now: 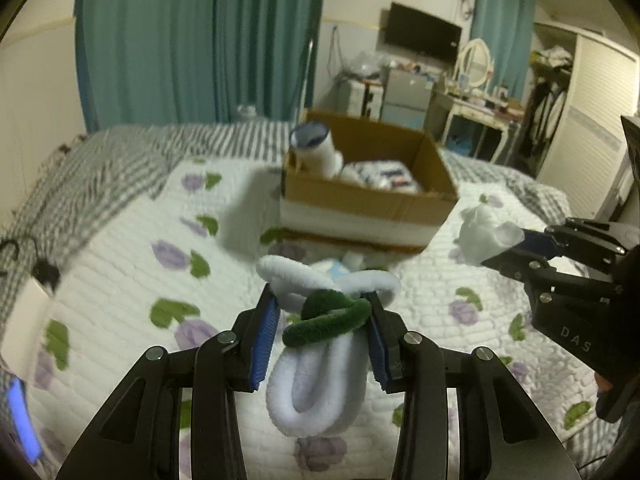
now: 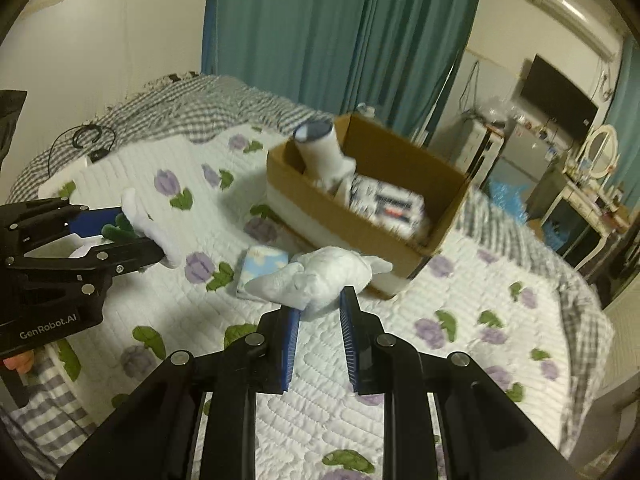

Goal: Organize soft objects
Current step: 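Carry the glove and plush into the box and release both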

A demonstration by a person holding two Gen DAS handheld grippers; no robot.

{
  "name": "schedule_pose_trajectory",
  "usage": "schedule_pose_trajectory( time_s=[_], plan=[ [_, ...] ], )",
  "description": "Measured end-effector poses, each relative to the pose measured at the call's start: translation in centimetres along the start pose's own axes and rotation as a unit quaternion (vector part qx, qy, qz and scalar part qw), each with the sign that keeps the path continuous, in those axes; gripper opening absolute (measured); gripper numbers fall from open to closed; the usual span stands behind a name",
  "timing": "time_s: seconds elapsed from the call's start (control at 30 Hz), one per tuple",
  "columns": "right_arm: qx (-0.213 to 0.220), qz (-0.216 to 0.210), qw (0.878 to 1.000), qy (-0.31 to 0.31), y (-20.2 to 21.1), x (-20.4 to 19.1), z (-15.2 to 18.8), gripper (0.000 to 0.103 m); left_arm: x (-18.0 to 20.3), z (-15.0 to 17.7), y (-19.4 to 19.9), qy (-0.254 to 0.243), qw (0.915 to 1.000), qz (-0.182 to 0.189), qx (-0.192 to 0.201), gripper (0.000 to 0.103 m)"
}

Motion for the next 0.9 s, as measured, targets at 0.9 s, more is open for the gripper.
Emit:
schedule_pose_trajectory(
  time_s=[0.9],
  plan=[
    [0.090,0.006,0.994,-0.067,1.8,9.2,-12.4,0.020,5.2,-18.0,-1.9,-0.070,0.9936,-0.015,0.088,0.040]
  ],
)
Point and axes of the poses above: each gripper's, at about its wrist camera, not at the fingertips, and y roughly against the way its jaws point, x to its right, z to its underside, the point moved 7 cm from there along -y, roughly the way its jaws point, and after that the axes turned 9 degrees about -x, right-handed, at the moved point
